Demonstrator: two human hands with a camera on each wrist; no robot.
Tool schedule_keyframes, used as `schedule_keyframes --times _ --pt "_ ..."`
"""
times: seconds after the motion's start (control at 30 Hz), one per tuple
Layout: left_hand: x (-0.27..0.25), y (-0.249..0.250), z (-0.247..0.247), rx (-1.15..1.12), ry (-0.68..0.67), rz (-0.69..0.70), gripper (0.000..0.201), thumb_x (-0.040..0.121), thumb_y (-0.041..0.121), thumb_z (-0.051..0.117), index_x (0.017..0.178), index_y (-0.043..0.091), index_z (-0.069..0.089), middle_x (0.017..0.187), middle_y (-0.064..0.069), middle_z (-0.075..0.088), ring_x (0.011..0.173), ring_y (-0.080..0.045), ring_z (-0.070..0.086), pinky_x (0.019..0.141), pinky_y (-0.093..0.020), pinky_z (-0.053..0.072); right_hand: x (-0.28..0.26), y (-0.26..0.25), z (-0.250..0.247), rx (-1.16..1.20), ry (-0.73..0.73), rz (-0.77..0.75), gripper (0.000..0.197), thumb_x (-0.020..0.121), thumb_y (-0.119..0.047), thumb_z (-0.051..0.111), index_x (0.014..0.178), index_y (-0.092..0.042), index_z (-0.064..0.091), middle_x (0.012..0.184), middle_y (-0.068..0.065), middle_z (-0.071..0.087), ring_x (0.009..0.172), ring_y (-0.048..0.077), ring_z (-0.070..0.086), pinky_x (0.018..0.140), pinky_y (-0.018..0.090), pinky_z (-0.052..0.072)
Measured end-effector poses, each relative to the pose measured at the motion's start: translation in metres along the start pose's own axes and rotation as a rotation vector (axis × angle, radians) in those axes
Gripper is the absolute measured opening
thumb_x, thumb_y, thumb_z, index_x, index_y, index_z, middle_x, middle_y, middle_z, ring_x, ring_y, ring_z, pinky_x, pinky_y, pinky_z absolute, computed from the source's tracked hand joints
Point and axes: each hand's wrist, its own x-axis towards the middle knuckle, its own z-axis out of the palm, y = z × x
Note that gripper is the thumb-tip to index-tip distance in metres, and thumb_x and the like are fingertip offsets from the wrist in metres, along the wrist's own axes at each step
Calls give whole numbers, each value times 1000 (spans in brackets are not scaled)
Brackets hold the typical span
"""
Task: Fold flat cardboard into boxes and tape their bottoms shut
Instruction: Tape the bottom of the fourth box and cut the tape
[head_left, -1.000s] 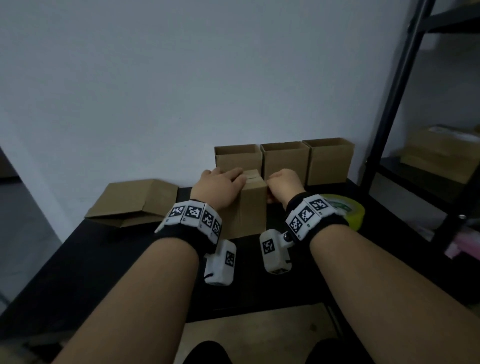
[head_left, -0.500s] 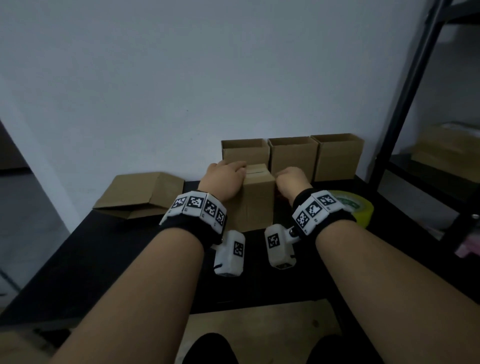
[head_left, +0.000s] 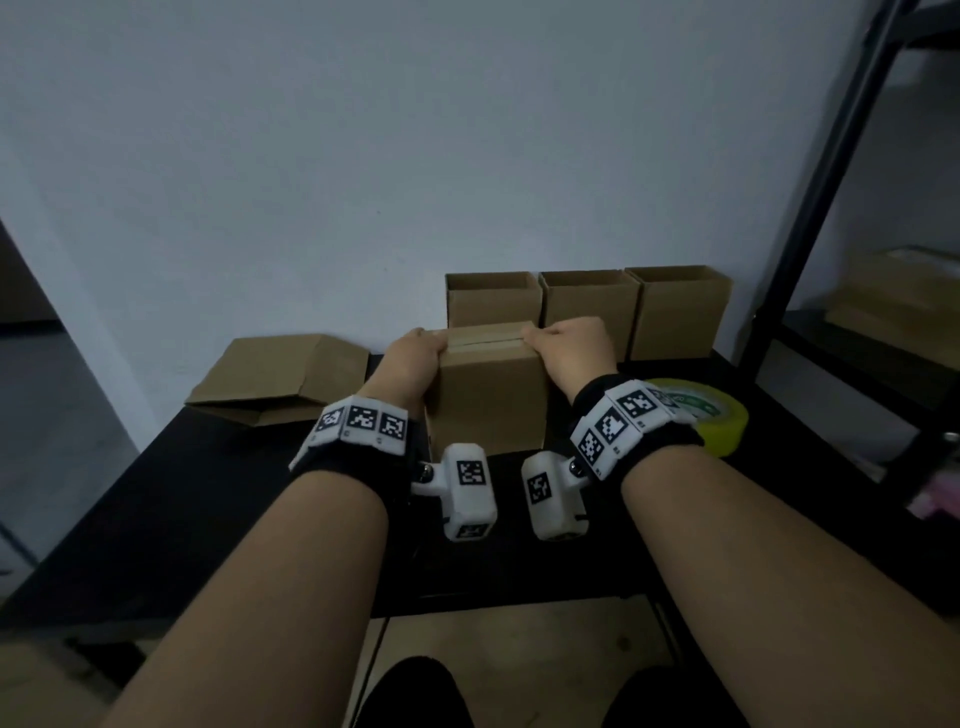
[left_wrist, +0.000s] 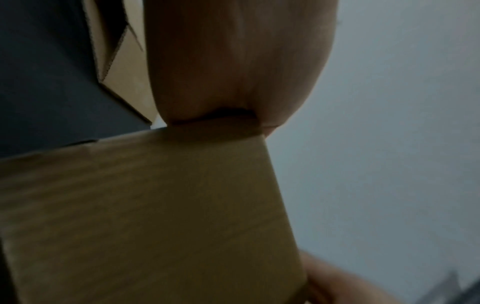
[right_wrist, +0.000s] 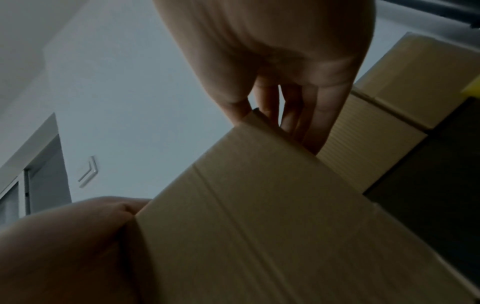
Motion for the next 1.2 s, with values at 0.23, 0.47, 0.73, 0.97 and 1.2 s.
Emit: schedule_keyframes --times 0.23,0.47,0.73,0.97,1.2 --pt "-10 6 -4 285 109 43 41 102 23 34 126 -2 55 131 -23 55 120 -35 52 101 -37 40 -6 1 0 19 -66 83 45 96 -38 53 99 3 71 97 17 69 90 32 64 87 45 54" --pt "-19 15 -10 337 155 205 41 98 41 38 98 9 64 101 -10 61 94 -28 54 81 -32 39 -16 -5 -8 97 2 0 32 93 -19 56 123 -7 62 116 7 63 106 23 58 93 36 48" --pt "-20 -15 -23 380 151 189 34 91 14 50 124 9 58 120 -8 62 105 -21 56 86 -26 41 -25 -1 5 72 -182 203 41 87 -16 47 126 -2 51 112 15 57 94 30 56 93 49 50" --pt "-16 -32 -32 396 21 53 30 92 30 55 111 8 63 92 -5 63 89 -23 60 88 -38 49 -18 14 7 6 -181 225 34 88 -20 52 113 1 60 107 17 62 92 31 60 91 48 53" --pt "-13 -26 -33 320 -6 27 16 89 21 60 75 14 59 82 -9 63 89 -30 64 89 -43 54 -20 9 9 -127 -190 99 14 85 -15 56 79 -3 62 82 16 57 87 37 64 85 49 54"
